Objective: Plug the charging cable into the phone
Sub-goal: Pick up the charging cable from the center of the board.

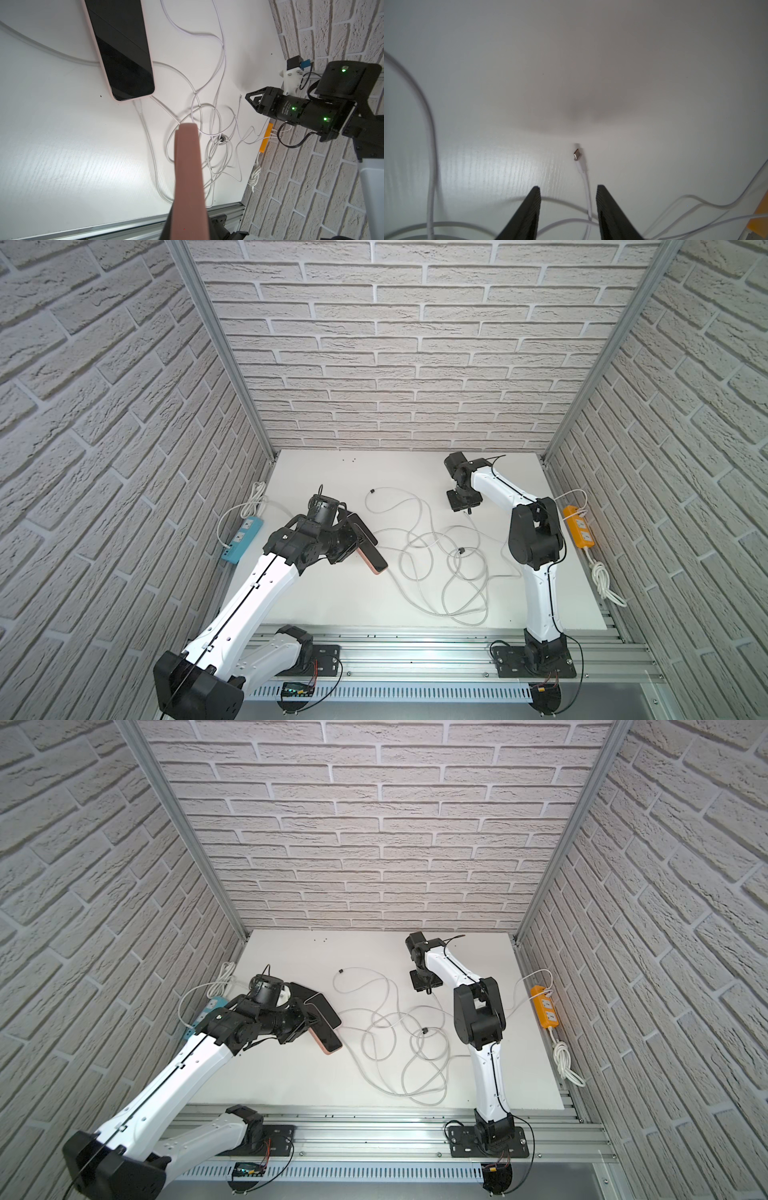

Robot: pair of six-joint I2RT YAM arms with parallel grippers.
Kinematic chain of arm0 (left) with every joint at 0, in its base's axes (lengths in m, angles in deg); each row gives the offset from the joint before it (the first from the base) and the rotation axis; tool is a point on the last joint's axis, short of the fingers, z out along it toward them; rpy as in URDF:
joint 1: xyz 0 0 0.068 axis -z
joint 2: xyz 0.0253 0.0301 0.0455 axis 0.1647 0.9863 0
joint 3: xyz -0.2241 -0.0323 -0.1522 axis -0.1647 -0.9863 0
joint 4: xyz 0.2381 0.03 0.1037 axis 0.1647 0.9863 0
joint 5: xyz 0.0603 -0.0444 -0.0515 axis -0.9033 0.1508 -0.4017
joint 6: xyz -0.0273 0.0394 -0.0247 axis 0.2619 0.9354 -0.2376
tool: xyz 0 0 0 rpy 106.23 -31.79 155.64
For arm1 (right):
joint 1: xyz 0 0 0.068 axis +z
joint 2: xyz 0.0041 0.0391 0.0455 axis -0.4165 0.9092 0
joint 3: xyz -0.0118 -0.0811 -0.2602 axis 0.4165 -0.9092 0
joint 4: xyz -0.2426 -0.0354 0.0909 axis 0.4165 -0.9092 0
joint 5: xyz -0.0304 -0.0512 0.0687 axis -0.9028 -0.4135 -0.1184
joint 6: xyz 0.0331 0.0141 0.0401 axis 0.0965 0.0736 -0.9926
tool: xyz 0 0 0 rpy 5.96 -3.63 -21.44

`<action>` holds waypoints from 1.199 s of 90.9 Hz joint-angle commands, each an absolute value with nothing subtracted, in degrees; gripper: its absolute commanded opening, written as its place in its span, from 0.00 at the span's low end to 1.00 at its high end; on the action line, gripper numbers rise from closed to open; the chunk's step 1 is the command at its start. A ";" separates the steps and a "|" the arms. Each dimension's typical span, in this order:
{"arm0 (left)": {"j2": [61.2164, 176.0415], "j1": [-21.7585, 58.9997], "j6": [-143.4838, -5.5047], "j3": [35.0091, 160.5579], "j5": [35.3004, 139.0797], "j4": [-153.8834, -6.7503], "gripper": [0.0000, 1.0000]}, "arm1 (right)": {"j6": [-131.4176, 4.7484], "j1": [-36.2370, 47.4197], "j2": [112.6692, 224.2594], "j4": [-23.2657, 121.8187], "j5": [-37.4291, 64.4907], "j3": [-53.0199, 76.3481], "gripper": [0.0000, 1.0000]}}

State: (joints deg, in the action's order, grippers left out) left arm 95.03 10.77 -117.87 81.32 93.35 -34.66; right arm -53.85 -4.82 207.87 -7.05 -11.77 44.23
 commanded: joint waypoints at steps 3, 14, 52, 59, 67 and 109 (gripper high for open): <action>95.23 10.47 -116.91 81.23 95.18 -36.92 0.00 | -52.43 -6.81 209.54 -8.29 -11.17 44.23 0.45; 95.29 10.47 -117.12 80.56 95.18 -37.75 0.00 | -52.11 -7.08 210.54 -7.95 -9.65 42.68 0.43; 95.20 10.30 -117.13 79.08 95.18 -38.15 0.00 | -51.54 -8.43 213.23 -7.84 -7.19 41.09 0.35; 95.46 10.30 -117.13 79.09 95.42 -38.35 0.00 | -51.51 -8.65 213.72 -7.79 -6.59 41.08 0.34; 95.49 10.29 -117.13 79.06 95.57 -38.48 0.00 | -51.42 -9.07 214.39 -7.78 -5.50 41.53 0.31; 95.67 10.07 -116.80 79.42 95.64 -38.01 0.00 | -50.71 -9.88 214.36 -7.85 -3.55 42.76 0.08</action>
